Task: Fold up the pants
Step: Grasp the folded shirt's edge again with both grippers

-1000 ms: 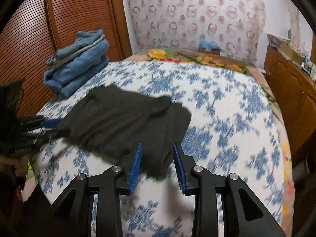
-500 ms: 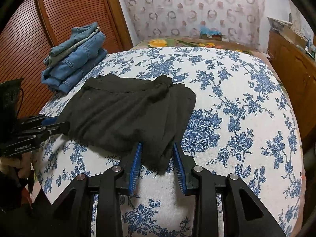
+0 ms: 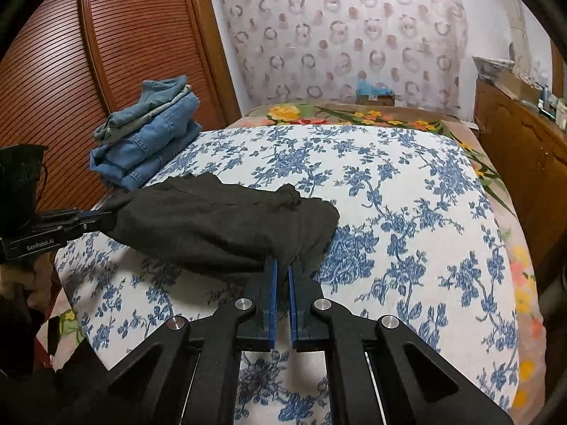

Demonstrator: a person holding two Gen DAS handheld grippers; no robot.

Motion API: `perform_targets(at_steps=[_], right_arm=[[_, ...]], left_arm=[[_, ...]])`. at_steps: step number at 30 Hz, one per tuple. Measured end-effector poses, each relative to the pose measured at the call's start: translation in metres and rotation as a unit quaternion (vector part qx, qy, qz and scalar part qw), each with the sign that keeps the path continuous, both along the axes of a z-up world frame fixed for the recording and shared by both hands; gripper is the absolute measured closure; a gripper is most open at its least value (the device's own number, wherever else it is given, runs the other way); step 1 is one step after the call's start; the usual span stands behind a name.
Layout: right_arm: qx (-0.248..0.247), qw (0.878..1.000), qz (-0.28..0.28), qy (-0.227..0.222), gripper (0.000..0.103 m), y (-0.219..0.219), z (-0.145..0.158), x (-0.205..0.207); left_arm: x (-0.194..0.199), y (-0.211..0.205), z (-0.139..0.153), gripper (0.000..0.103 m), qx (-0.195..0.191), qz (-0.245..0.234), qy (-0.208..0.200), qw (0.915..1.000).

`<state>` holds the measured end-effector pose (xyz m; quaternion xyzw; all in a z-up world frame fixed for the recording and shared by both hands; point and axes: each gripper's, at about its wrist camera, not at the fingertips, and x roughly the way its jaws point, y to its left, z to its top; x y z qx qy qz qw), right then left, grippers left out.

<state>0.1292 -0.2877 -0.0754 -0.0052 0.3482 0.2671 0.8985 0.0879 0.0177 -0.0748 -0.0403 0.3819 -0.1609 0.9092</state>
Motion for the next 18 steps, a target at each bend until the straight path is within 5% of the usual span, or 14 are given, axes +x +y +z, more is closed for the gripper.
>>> perform_targets(at_steps=[18], right_arm=[[-0.001, 1.000, 0.017, 0.007, 0.098, -0.015, 0.018, -0.051]], left_arm=[[-0.045, -0.017, 0.003, 0.094, 0.019, -0.022, 0.010, 0.9995]])
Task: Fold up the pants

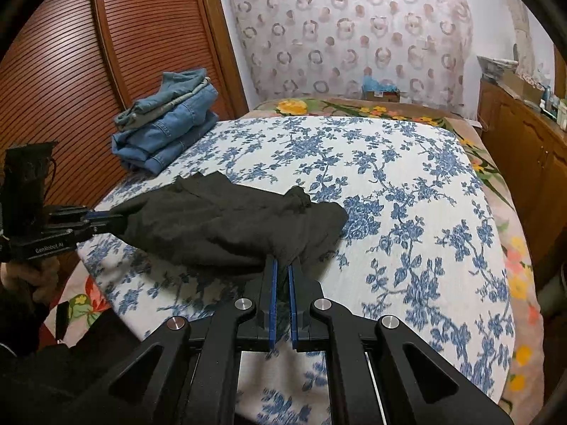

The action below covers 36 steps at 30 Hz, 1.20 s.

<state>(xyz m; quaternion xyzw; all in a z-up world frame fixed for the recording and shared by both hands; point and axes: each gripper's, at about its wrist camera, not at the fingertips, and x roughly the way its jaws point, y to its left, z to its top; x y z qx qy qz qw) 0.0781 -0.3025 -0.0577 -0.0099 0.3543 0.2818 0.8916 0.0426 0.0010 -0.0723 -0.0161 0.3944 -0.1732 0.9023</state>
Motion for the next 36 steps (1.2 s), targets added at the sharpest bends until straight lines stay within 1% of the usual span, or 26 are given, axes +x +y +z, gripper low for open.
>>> perform_targets(at_steps=[3, 4, 5, 7, 9, 10, 12, 13, 17, 19, 21, 22, 23, 25, 30, 33, 36], right_arm=[[-0.006, 1.000, 0.003, 0.012, 0.098, -0.002, -0.005, -0.005], [-0.011, 1.000, 0.001, 0.015, 0.098, -0.003, -0.008, -0.006], [-0.015, 1.000, -0.002, 0.017, 0.098, -0.004, -0.009, -0.007], [-0.014, 1.000, -0.002, 0.021, 0.097, -0.004, -0.010, -0.008], [-0.016, 1.000, -0.005, 0.021, 0.093, -0.005, -0.009, -0.010], [-0.019, 1.000, -0.007, 0.019, 0.093, -0.006, -0.008, -0.011], [-0.028, 0.999, -0.014, 0.014, 0.090, -0.007, -0.005, -0.012], [-0.030, 0.999, -0.019, 0.012, 0.085, -0.008, -0.003, -0.012], [-0.030, 0.999, -0.024, 0.007, 0.073, -0.008, -0.001, -0.007], [-0.030, 0.999, -0.021, 0.007, 0.064, -0.006, -0.002, -0.003], [-0.028, 0.999, -0.015, 0.011, 0.059, -0.002, -0.005, 0.002], [-0.027, 0.999, -0.014, 0.013, 0.058, -0.001, -0.007, 0.005], [-0.026, 0.999, -0.013, 0.016, 0.058, 0.000, -0.009, 0.008], [-0.028, 0.999, -0.011, 0.021, 0.057, 0.004, -0.013, 0.015], [-0.031, 0.999, -0.013, 0.024, 0.054, 0.012, -0.015, 0.031], [-0.025, 0.999, -0.016, 0.031, 0.051, 0.013, -0.017, 0.042], [-0.028, 0.999, -0.023, 0.033, 0.049, 0.017, -0.020, 0.052]], left_arm=[[-0.002, -0.001, -0.003, 0.089, 0.003, -0.001, 0.009, 1.0000], [-0.002, -0.001, -0.005, 0.085, 0.010, 0.003, 0.011, 0.9999], [-0.002, -0.001, -0.005, 0.079, 0.012, 0.004, 0.012, 0.9999], [-0.002, -0.001, -0.004, 0.071, 0.010, 0.006, 0.011, 0.9999], [-0.002, 0.000, -0.002, 0.060, 0.011, 0.010, 0.007, 0.9999], [-0.001, 0.000, -0.002, 0.053, 0.011, 0.011, 0.005, 0.9999], [0.001, 0.001, 0.000, 0.053, 0.015, 0.014, 0.000, 0.9998], [0.003, 0.001, 0.000, 0.053, 0.018, 0.016, -0.001, 0.9997], [0.014, 0.000, -0.002, 0.053, 0.026, 0.026, 0.000, 0.9993], [0.020, 0.000, -0.003, 0.052, 0.027, 0.030, 0.001, 0.9992], [0.027, -0.001, -0.005, 0.052, 0.031, 0.033, 0.003, 0.9990], [0.030, -0.002, -0.006, 0.046, 0.036, 0.036, 0.003, 0.9987], [0.033, -0.002, -0.007, 0.034, 0.039, 0.038, 0.001, 0.9985], [0.039, -0.003, -0.009, 0.026, 0.034, 0.039, -0.002, 0.9986], [0.051, -0.004, -0.013, 0.026, 0.035, 0.042, 0.001, 0.9985], [0.061, -0.004, -0.018, 0.026, 0.033, 0.042, 0.011, 0.9985], [0.070, -0.002, -0.023, 0.026, 0.041, 0.050, 0.020, 0.9977]])
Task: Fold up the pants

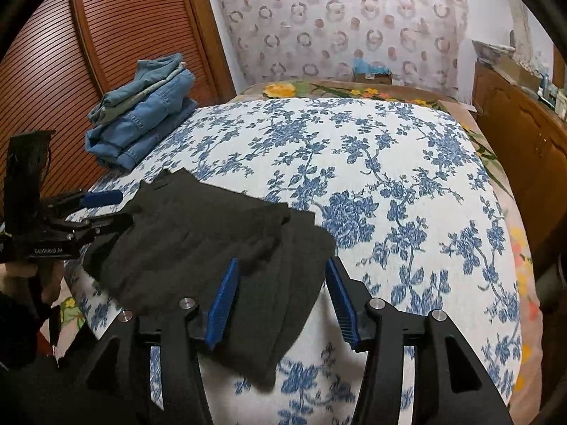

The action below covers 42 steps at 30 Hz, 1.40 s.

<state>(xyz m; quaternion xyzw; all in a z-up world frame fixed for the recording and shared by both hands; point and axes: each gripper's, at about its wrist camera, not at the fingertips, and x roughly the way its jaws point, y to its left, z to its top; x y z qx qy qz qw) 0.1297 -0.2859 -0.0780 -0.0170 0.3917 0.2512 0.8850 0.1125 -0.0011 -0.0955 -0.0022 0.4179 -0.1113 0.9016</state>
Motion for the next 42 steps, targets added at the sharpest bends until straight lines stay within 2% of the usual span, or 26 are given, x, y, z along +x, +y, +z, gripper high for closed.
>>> perform_targets(at_steps=[10, 19, 27, 37, 39, 42], right_arm=[[-0.009, 0.999, -0.011, 0.031, 0.048, 0.012, -0.013, 0.021], [-0.013, 0.999, -0.009, 0.030, 0.048, 0.020, -0.011, 0.027], [-0.022, 1.000, 0.002, 0.014, 0.048, 0.029, -0.015, 0.030], [-0.009, 1.000, 0.002, 0.012, 0.048, 0.026, -0.017, 0.027], [-0.007, 1.000, 0.003, 0.012, 0.048, 0.026, -0.017, 0.027], [-0.008, 1.000, 0.003, 0.011, 0.048, 0.025, -0.017, 0.027]], left_arm=[[0.017, 0.005, -0.017, 0.025, -0.004, 0.003, 0.024, 0.9997], [0.015, 0.001, -0.020, 0.022, 0.008, -0.002, 0.005, 1.0000], [0.015, 0.002, -0.020, 0.022, 0.008, -0.004, 0.004, 1.0000], [0.018, 0.001, -0.019, 0.021, 0.007, -0.002, 0.008, 0.9999], [0.020, 0.002, -0.019, 0.023, -0.002, -0.001, 0.008, 1.0000], [0.022, -0.002, -0.018, 0.033, -0.007, -0.007, 0.008, 0.9999]])
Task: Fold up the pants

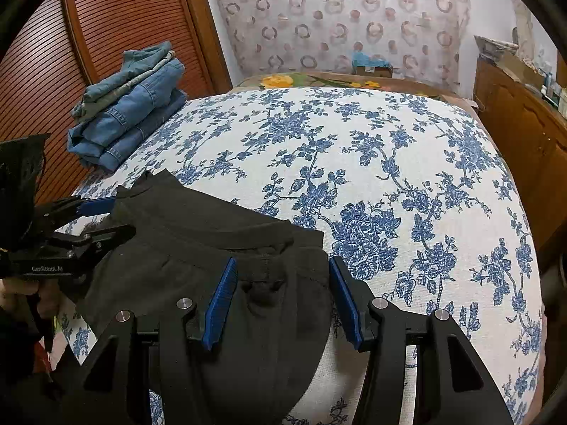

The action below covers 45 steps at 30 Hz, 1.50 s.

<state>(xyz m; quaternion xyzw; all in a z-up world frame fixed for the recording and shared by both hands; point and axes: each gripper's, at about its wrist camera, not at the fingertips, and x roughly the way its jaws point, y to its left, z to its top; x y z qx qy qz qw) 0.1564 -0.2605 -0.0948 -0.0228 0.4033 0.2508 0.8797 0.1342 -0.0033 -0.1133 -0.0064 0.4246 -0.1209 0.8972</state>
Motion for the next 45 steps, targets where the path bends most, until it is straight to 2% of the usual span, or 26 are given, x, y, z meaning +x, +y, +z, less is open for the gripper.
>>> perform_targets(at_steps=[2, 8, 14, 16, 20, 26, 45], right_arm=[[0.000, 1.000, 0.001, 0.000, 0.048, 0.000, 0.000, 0.000], [0.003, 1.000, 0.005, 0.001, 0.049, 0.001, 0.000, 0.000], [0.004, 1.000, 0.010, 0.001, 0.060, 0.003, 0.000, -0.001], [0.006, 1.000, 0.012, 0.002, 0.068, 0.003, 0.000, -0.001], [0.004, 1.000, 0.013, 0.002, 0.072, 0.004, 0.000, -0.001], [0.010, 1.000, 0.016, -0.003, 0.088, 0.003, 0.003, -0.005], [0.049, 0.993, 0.011, -0.107, 0.089, -0.013, 0.064, -0.040]], left_arm=[[0.000, -0.002, 0.001, 0.040, 0.001, -0.005, 0.000, 1.0000], [0.001, -0.005, 0.001, 0.049, -0.004, -0.009, -0.001, 1.0000], [-0.001, -0.005, 0.002, 0.054, -0.013, -0.012, -0.001, 0.9998], [-0.001, -0.005, 0.002, 0.057, -0.019, -0.014, -0.001, 0.9997], [-0.005, -0.007, 0.004, 0.070, -0.020, -0.020, -0.007, 0.9996], [-0.015, -0.010, 0.019, 0.086, -0.022, -0.030, -0.031, 0.9988], [-0.043, -0.017, 0.097, 0.088, -0.025, -0.037, -0.140, 0.9891]])
